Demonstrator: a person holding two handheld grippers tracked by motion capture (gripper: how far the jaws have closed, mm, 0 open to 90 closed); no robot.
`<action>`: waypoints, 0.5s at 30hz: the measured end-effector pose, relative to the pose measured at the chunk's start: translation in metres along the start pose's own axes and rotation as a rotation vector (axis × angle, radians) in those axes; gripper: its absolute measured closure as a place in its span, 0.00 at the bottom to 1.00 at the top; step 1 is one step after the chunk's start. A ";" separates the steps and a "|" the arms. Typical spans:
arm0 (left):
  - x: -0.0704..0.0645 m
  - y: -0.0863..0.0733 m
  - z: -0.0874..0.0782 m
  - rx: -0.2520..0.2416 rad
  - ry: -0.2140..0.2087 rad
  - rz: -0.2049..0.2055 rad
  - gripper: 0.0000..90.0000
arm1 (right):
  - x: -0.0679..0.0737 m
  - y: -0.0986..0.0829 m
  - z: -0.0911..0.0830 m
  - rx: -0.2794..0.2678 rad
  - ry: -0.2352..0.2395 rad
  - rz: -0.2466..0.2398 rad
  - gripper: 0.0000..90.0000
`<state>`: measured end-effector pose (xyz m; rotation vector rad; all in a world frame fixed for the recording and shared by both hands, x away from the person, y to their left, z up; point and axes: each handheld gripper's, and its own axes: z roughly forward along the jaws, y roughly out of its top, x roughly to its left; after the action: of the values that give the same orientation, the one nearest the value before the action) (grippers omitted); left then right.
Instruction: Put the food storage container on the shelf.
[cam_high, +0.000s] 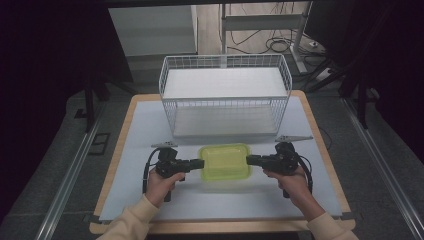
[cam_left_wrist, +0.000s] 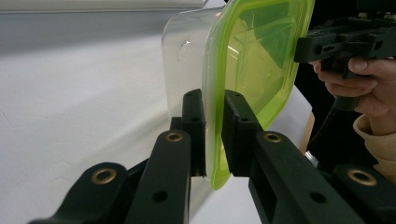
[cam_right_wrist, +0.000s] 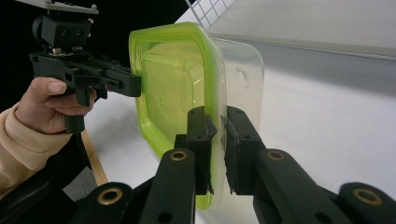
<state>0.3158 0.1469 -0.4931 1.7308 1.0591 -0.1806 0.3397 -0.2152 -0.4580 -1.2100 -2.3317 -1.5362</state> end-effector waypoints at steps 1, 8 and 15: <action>0.000 0.000 0.000 0.000 0.000 0.000 0.90 | 0.001 0.000 0.000 0.000 -0.001 -0.002 0.90; -0.003 0.007 -0.004 -0.012 0.005 0.016 0.90 | 0.002 0.005 -0.001 -0.012 0.002 -0.004 0.90; -0.007 0.017 -0.008 -0.018 0.007 0.039 0.90 | 0.004 0.012 -0.005 -0.032 0.005 -0.008 0.90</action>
<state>0.3215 0.1483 -0.4741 1.7359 1.0279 -0.1400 0.3430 -0.2146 -0.4451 -1.2035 -2.3207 -1.5838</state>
